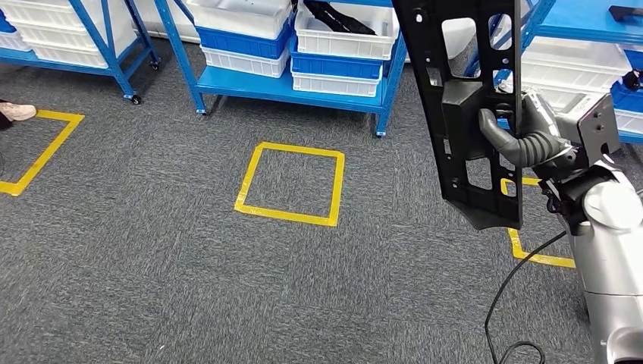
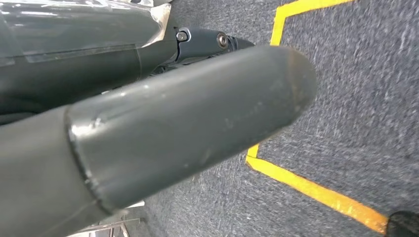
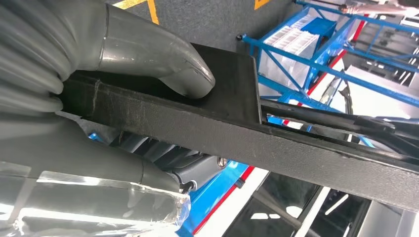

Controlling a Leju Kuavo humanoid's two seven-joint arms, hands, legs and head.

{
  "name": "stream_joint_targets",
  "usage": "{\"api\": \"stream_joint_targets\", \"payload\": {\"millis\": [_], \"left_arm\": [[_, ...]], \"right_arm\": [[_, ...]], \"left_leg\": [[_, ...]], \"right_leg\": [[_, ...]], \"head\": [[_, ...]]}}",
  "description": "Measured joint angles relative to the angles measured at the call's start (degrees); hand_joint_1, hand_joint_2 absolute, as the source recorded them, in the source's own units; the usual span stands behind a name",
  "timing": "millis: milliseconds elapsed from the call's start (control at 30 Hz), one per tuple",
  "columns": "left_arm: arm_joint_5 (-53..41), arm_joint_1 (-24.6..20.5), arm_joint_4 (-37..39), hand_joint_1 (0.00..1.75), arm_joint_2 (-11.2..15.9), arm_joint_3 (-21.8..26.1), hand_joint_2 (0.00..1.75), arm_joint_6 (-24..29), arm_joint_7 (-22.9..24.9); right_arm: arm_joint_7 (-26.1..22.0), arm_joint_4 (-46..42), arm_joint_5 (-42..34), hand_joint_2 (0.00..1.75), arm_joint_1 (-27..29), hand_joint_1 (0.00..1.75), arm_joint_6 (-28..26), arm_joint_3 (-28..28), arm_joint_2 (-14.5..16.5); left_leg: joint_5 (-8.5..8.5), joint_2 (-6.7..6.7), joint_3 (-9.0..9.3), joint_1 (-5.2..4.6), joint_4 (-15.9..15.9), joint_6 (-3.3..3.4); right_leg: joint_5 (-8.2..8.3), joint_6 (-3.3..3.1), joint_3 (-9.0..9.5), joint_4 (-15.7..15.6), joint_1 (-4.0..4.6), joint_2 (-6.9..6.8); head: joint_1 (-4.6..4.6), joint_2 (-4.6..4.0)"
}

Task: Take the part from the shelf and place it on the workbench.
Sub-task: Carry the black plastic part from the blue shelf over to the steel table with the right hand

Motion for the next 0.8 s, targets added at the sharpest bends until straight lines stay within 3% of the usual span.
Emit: {"api": "stream_joint_targets", "payload": {"millis": [67, 133, 167, 200, 267, 300, 333, 367, 400, 433, 500, 533, 567, 633, 700, 733, 800], "left_arm": [[-0.67, 0.15, 0.00, 0.00, -0.02, 0.00, 0.00, -0.52, -0.37], [-1.07, 0.43, 0.00, 0.00, 0.00, 0.00, 0.00, -0.82, -0.56], [-1.20, 0.57, 0.00, 0.00, 0.00, 0.00, 0.00, -0.88, -0.59], [-1.23, 0.69, 0.00, 0.00, 0.01, 0.00, 0.00, -0.90, -0.59], [-1.23, 0.76, 0.00, 0.00, 0.03, 0.01, 0.00, -0.91, -0.60], [-1.23, 0.76, 0.00, 0.00, 0.05, 0.01, 0.00, -0.91, -0.60], [-1.23, 0.75, 0.00, 0.00, 0.08, 0.01, 0.00, -0.91, -0.61], [-1.23, 0.73, 0.00, 0.00, 0.09, 0.01, 0.00, -0.91, -0.61], [-1.23, 0.72, 0.00, 0.00, 0.10, 0.01, 0.00, -0.91, -0.61], [-1.23, 0.71, 0.00, 0.00, 0.11, 0.01, 0.00, -0.91, -0.61], [-1.24, 0.62, 0.00, 0.00, 0.10, -0.01, 0.00, -0.91, -0.61], [-1.26, 0.57, 0.00, 0.00, 0.09, -0.02, 0.00, -0.91, -0.63], [-1.39, 0.52, 0.00, 0.00, 0.09, -0.04, 0.00, -1.00, -0.71], [-1.93, 0.53, 0.00, 0.00, 0.12, -0.16, 0.00, -1.49, -0.96], [-2.76, 0.57, -0.01, 0.00, 0.25, -0.32, 0.00, -2.31, -1.32], [-3.09, 0.58, -0.02, 0.00, 0.33, -0.39, 0.00, -2.72, -1.48], [-3.50, 0.59, -0.02, 0.00, 0.50, -0.57, 0.00, -3.33, -1.72]], "right_arm": [[-0.01, -1.20, 0.37, 1.75, 1.52, 1.75, -0.38, -0.82, -0.06], [0.02, -2.26, 0.76, 1.75, 3.13, 1.75, -0.48, -1.75, 0.03], [0.05, -2.63, 0.89, 1.75, 3.75, 1.75, -0.48, -2.08, 0.12], [0.09, -2.96, 0.99, 1.75, 4.32, 1.75, -0.48, -2.33, 0.22], [0.14, -3.56, 1.15, 1.75, 5.07, 1.75, -0.46, -2.73, 0.41], [0.15, -3.77, 1.20, 1.75, 5.30, 1.75, -0.45, -2.88, 0.51], [0.16, -3.87, 1.27, 1.75, 5.49, 1.75, -0.45, -2.99, 0.60], [0.17, -3.94, 1.33, 1.75, 5.70, 1.75, -0.44, -3.07, 0.67], [0.17, -3.97, 1.38, 1.75, 5.89, 1.75, -0.44, -3.14, 0.72], [0.17, -4.06, 1.44, 1.75, 6.03, 1.75, -0.44, -3.23, 0.73], [0.17, -4.42, 1.52, 1.75, 6.10, 1.75, -0.44, -3.56, 0.69], [0.17, -4.66, 1.58, 1.75, 6.08, 1.75, -0.45, -3.79, 0.66], [0.17, -4.93, 1.74, 1.75, 6.16, 1.75, -0.48, -4.07, 0.61], [0.18, -5.76, 2.14, 1.75, 7.35, 1.75, -0.59, -4.89, 0.40], [0.20, -7.45, 2.56, 1.75, 10.46, 1.75, -0.51, -6.60, 0.11], [0.19, -8.52, 2.69, 1.75, 12.30, 1.75, -0.32, -7.85, 0.01], [0.11, -10.54, 2.81, 1.75, 15.44, 1.75, 0.32, -10.43, -0.10]], "left_leg": [[1.23, -0.14, -0.21, -0.06, -0.28, -0.68], [1.73, -0.27, -0.52, 0.00, -0.57, -1.38], [0.38, -0.33, -1.01, 0.10, 0.09, -1.72], [-2.12, -0.39, -1.69, 0.20, 1.77, -2.06], [-8.76, -0.45, -3.36, 0.48, 8.49, -2.66], [-10.81, -0.47, -3.98, 0.60, 12.42, -2.96], [-11.39, -0.47, -4.09, 0.74, 15.50, -3.20], [-10.70, -0.47, -3.36, 0.90, 16.82, -3.39], [-9.34, -0.46, -1.57, 1.10, 16.02, -3.56], [-8.10, -0.46, 1.18, 1.36, 13.28, -3.74], [-8.29, -0.66, 6.81, 1.56, 5.92, -3.89], [-8.95, -0.79, 8.27, 1.48, 3.51, -3.71], [-9.48, -0.92, 8.72, 1.17, 2.35, -3.29], [-8.74, -0.92, 8.01, 0.71, 1.94, -1.77], [-7.38, -0.85, 6.97, 0.56, 1.43, -0.02], [-6.61, -0.81, 6.16, 0.57, 1.28, 0.61], [-5.08, -0.77, 4.19, 0.37, 1.27, 1.10]], "right_leg": [[-1.70, -1.41, 3.03, -5.48, 0.67, -0.01], [-0.96, -2.64, 2.22, -5.72, 0.40, -0.14], [-0.28, -3.43, 1.60, -5.66, 0.10, -0.23], [0.52, -4.21, 0.95, -5.72, -0.26, -0.31], [2.10, -5.08, -0.45, -5.63, -0.41, -0.36], [2.80, -5.08, -1.19, -5.51, -0.36, -0.35], [3.47, -4.91, -2.05, -5.33, -0.35, -0.34], [4.01, -4.64, -2.95, -5.06, -0.38, -0.35], [4.45, -4.35, -3.86, -4.68, -0.47, -0.35], [4.79, -4.04, -4.73, -4.18, -0.56, -0.36], [5.28, -3.43, -6.36, -2.94, -0.42, -0.35], [5.56, -3.00, -6.93, -2.47, -0.18, -0.36], [5.94, -2.45, -7.36, -2.28, 0.07, -0.36], [6.57, -1.26, -7.76, -2.30, 0.09, -0.38], [4.31, -1.10, -8.85, -0.50, -0.24, -0.31], [1.74, -1.39, -9.83, 2.03, -0.39, -0.24], [-3.36, -1.65, -11.92, 9.26, -0.35, -0.12]], "head": [[-0.06, 0.00], [-0.25, 0.00], [-0.37, 0.00], [-0.55, 0.00], [-0.83, 0.00], [-0.90, 0.00], [-0.93, 0.00], [-0.94, 0.00], [-0.96, 0.00], [-0.99, 0.00], [-1.03, 0.00], [-0.94, 0.00], [-0.86, 0.01], [-0.71, 0.01], [-0.56, 0.00], [-0.35, 0.00], [0.11, 0.00]]}}
